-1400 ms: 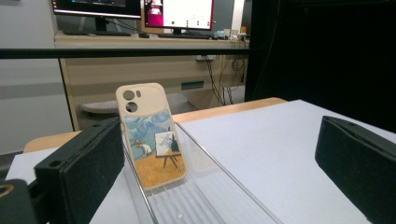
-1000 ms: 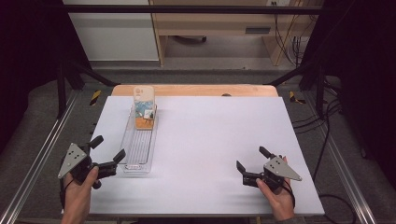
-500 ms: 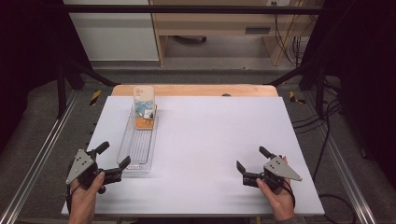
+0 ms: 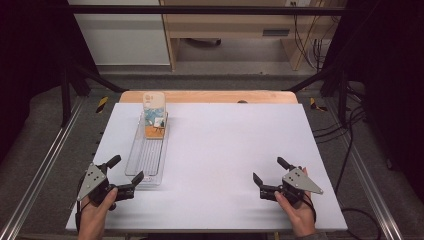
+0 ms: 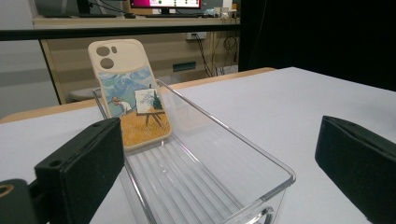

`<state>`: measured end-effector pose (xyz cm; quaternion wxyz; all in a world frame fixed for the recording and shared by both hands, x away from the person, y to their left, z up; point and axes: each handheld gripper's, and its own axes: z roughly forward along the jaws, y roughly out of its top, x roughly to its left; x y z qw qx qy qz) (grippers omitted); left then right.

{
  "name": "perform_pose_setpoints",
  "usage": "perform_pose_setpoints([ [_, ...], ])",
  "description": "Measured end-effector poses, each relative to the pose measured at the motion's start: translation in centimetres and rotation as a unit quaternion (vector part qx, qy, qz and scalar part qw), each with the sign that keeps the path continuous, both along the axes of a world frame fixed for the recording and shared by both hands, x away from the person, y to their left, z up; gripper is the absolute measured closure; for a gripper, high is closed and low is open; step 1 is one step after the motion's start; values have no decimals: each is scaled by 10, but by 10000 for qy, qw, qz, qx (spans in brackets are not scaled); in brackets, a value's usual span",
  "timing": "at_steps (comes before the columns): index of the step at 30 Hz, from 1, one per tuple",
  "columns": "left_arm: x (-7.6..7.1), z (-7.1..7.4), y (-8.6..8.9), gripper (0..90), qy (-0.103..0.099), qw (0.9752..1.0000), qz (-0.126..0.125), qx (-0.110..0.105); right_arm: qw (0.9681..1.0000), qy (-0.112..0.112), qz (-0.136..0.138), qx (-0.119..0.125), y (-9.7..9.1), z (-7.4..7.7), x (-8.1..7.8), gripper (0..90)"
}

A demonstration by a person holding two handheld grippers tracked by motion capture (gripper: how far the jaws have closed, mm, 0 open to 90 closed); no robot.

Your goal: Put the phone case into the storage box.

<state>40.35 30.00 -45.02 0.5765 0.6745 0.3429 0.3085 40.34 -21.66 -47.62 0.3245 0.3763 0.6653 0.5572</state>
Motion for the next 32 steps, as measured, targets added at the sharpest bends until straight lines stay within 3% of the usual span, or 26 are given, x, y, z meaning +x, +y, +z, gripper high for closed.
perform_pose_setpoints([
  [13,0,-7,-3,11,33,10000,-3,41,10000,-11,24,-24,0,0,-1,19],
  [18,3,-12,0,12,-59,10000,8,30,10000,-30,23,-49,0,-1,-2,19],
  [21,4,-14,4,12,-53,9999,104,-10,10000,-65,12,-70,-1,-1,-3,21],
  [26,6,-14,8,13,-235,9995,128,-181,9999,-126,-39,-49,-5,-2,-4,20],
  [32,7,-14,11,14,-189,9988,269,-351,9996,-198,-182,-17,-9,-3,-2,20],
])
